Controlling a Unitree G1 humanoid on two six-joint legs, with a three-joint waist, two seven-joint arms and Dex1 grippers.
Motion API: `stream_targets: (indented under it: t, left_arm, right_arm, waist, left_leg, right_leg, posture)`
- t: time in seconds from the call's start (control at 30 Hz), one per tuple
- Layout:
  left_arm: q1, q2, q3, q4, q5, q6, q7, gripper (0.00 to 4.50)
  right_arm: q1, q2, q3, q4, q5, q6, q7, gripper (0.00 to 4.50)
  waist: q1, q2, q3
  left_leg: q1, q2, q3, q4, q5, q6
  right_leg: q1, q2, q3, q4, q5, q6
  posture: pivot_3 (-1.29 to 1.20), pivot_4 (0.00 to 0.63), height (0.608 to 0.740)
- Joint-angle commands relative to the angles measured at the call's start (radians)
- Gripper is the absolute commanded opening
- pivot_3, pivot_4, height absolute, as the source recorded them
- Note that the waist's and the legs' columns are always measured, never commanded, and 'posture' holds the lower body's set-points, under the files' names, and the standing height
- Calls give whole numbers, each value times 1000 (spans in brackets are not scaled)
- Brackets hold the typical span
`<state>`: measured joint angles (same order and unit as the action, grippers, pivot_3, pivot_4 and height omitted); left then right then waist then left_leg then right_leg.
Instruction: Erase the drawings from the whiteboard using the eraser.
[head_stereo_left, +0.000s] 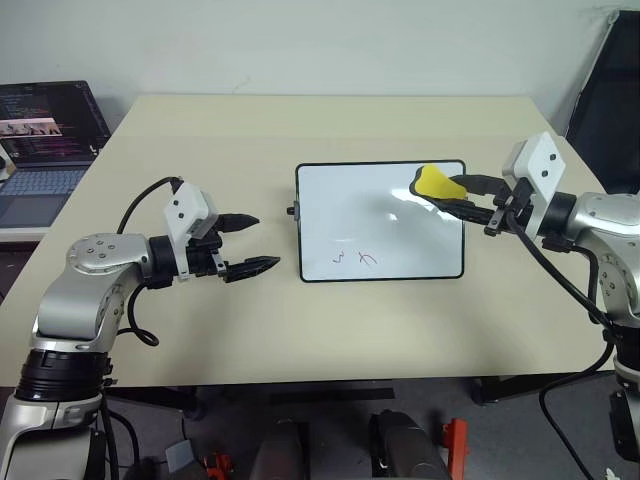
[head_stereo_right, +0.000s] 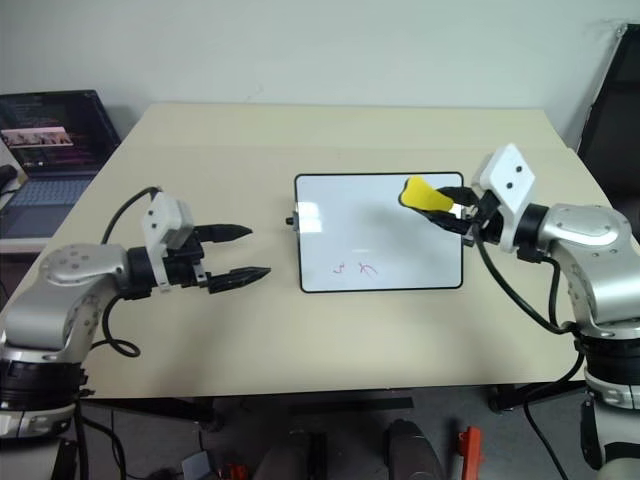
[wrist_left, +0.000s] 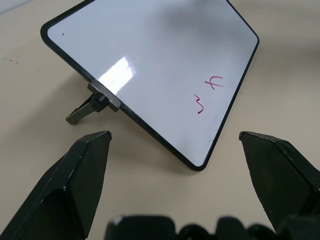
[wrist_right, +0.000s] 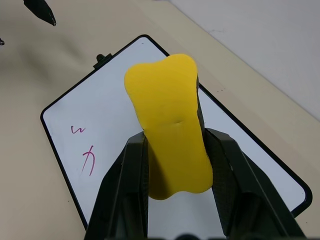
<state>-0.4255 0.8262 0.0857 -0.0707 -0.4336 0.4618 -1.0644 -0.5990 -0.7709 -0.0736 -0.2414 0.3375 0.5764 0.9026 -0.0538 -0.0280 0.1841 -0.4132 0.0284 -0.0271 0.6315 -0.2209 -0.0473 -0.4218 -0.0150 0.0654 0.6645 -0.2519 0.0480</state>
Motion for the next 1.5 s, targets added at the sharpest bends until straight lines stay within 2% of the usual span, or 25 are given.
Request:
stream_targets:
  t: [0.03,0.33,0.5,0.63,0.73,0.87,1.0,1.27,1.5]
  left_arm:
    - [-5,18,30,-32,-17,-1,-10,4500]
    - [-7,16,31,-31,-12,-1,-9,4500]
    - [-4,11,24,-29,-12,-3,-14,4500]
    - [1,3,0,-22,8,-15,-14,4500]
    - [15,-2,-5,-26,17,-26,-10,4500]
    - [47,-6,13,-54,8,-39,-5,4500]
    - [68,-4,30,-78,-9,-31,1,4500]
    - [103,-1,43,-111,-18,-12,26,4500]
    - [81,-14,29,-107,-17,-9,43,4500]
  right_arm:
    - [-4,-19,-35,-43,24,-3,-4,1301]
    - [3,-4,-15,-67,50,2,-10,1301]
    - [-35,104,70,-109,47,18,-81,1301]
    - [-67,223,252,-75,-100,-30,-172,1301]
    - [-125,313,399,56,-271,-89,-272,1300]
    - [-185,393,463,206,-375,-157,-331,1300]
    - [-207,450,479,313,-415,-208,-345,1300]
    - [-168,443,505,457,-491,-305,-306,1300]
    - [-120,398,569,467,-550,-263,-202,1300]
  waist:
    - [0,0,0]
    - [0,0,0]
    - [-6,0,0]
    - [-5,0,0]
    - [-3,0,0]
    - [-3,0,0]
    - [4,0,0]
    - [-1,0,0]
    - [-1,-1,0]
  left_leg:
    - [0,0,0,0,0,0]
    - [0,0,0,0,0,0]
    - [0,0,0,1,0,0]
    - [2,1,0,1,0,0]
    - [1,0,0,2,0,0]
    - [1,0,0,3,0,0]
    - [0,0,0,4,0,0]
    - [0,0,-1,4,0,0]
    - [4,0,0,13,0,0]
  right_leg:
    - [0,0,0,0,0,0]
    - [0,0,0,0,0,0]
    - [0,0,0,1,0,0]
    - [0,1,1,3,0,0]
    - [0,0,0,2,0,0]
    - [0,0,1,3,0,0]
    - [0,0,0,2,0,0]
    - [1,0,0,3,0,0]
    - [3,0,1,13,0,0]
  posture:
    - [0,150,740]
    - [0,150,740]
    - [0,150,740]
    - [0,150,740]
    - [0,150,740]
    - [0,150,740]
    - [0,150,740]
    - [0,150,740]
    - [0,150,740]
